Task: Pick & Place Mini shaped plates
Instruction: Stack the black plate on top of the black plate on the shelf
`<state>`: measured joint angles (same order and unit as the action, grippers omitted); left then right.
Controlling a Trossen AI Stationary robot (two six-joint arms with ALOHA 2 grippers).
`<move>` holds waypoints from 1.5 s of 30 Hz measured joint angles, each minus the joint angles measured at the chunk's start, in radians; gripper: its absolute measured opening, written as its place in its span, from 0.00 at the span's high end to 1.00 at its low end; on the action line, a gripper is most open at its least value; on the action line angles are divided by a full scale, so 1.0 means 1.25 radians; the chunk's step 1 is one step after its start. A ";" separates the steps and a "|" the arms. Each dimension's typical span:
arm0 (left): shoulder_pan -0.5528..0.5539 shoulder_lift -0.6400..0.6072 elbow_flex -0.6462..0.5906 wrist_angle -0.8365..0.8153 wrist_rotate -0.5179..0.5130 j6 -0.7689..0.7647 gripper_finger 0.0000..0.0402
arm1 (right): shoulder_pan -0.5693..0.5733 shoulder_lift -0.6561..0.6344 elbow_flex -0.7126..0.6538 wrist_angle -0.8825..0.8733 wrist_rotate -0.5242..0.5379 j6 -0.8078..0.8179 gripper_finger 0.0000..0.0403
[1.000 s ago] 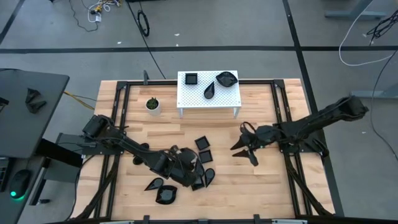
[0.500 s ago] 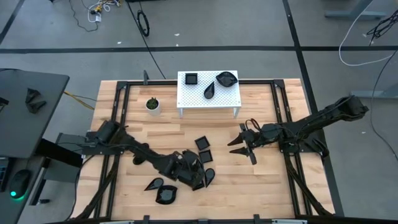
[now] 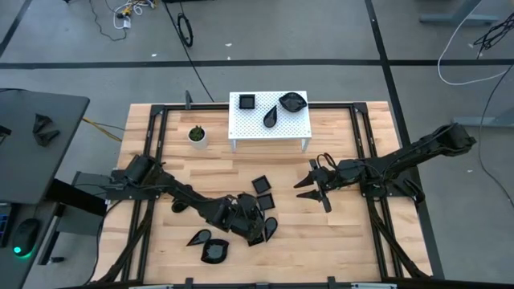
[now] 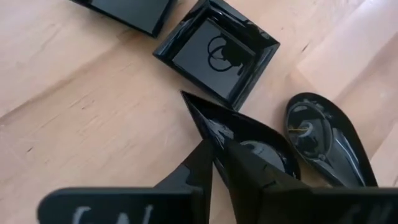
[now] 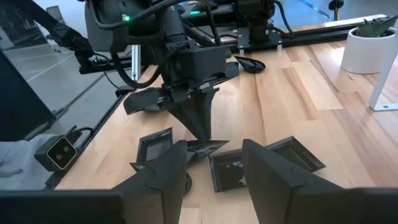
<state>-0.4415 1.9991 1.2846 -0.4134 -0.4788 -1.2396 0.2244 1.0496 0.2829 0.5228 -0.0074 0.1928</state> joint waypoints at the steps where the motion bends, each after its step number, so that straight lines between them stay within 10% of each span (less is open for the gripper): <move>1: 0.001 0.000 0.000 -0.001 0.004 -0.003 0.90 | 0.000 0.000 0.000 0.000 0.000 0.000 0.61; 16: 0.002 0.009 0.000 0.011 0.025 -0.050 0.72 | 0.000 0.000 0.000 -0.002 0.000 -0.012 0.61; 33: 0.001 0.016 0.000 0.003 0.006 -0.028 0.93 | 0.000 0.000 0.000 -0.018 0.000 -0.014 0.61; 45: 0.029 -0.151 0.000 -0.147 -0.052 0.095 0.99 | 0.000 0.000 0.000 -0.024 0.000 -0.014 0.61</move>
<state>-0.4047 1.8103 1.2847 -0.5974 -0.5444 -1.1208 0.2243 1.0500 0.2829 0.4931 -0.0074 0.1749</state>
